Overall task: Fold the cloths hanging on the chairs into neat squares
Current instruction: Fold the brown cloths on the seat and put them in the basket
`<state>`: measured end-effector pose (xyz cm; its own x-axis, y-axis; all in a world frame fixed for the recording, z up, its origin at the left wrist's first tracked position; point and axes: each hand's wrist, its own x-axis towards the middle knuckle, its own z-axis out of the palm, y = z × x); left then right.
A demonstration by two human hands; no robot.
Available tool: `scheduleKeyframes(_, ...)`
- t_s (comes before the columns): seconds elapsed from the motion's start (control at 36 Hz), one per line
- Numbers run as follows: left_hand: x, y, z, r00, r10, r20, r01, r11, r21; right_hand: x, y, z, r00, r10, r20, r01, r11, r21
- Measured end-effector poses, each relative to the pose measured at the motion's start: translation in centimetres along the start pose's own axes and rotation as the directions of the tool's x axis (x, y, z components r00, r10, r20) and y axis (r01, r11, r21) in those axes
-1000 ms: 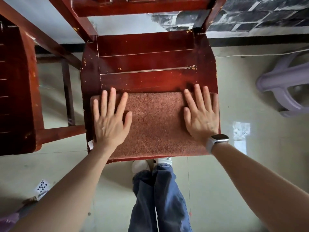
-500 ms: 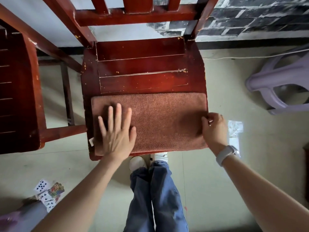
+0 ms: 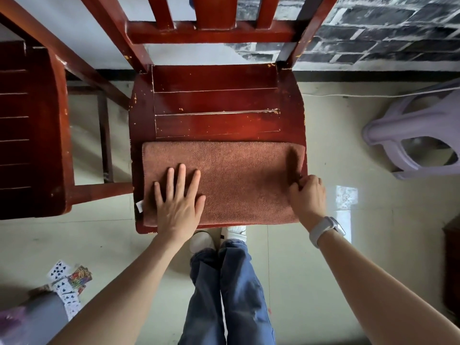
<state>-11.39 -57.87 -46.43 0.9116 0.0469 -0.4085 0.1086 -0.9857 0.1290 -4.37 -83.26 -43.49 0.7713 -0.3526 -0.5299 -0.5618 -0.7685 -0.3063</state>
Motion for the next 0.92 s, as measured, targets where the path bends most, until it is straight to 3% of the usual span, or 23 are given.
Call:
scheduleKeyframes(0.14, 0.0, -0.5, -0.6, 0.999, 0.016, 0.027, -0.014, 0.997, -0.071, -0.6, -0.9, -1.6, 0.986, 0.149, 0.079, -0.166, 0.934, 0.317)
scheduleKeyframes(0.25, 0.0, -1.0, -1.1, 0.998, 0.039, 0.054, -0.034, 0.995, -0.096, -0.5, -1.6, -1.9, 0.975, 0.163, 0.15, -0.196, 0.95, 0.243)
scheduleKeyframes(0.53, -0.1, -1.3, -0.8, 0.998, 0.067, -0.004, -0.067, 0.985, -0.157, 0.8, -1.6, 0.0, 0.969, 0.243, 0.042, -0.242, 0.97, -0.018)
scheduleKeyframes(0.67, -0.2, -1.0, -0.7, 0.999, 0.045, 0.002, -0.044, 0.991, -0.124, 0.1, -2.0, -0.1, 0.976, 0.213, 0.048, -0.211, 0.977, -0.033)
scheduleKeyframes(0.78, -0.3, -0.9, -0.7, 0.999, 0.048, -0.008, -0.049, 0.996, -0.078, -1.1, -1.8, -0.1, 0.996, 0.089, 0.012, -0.09, 0.994, 0.059)
scheduleKeyframes(0.92, -0.3, -0.9, -0.6, 0.999, 0.044, -0.014, -0.044, 0.998, -0.047, -1.7, -2.0, -1.2, 0.991, 0.133, 0.003, -0.124, 0.915, 0.384)
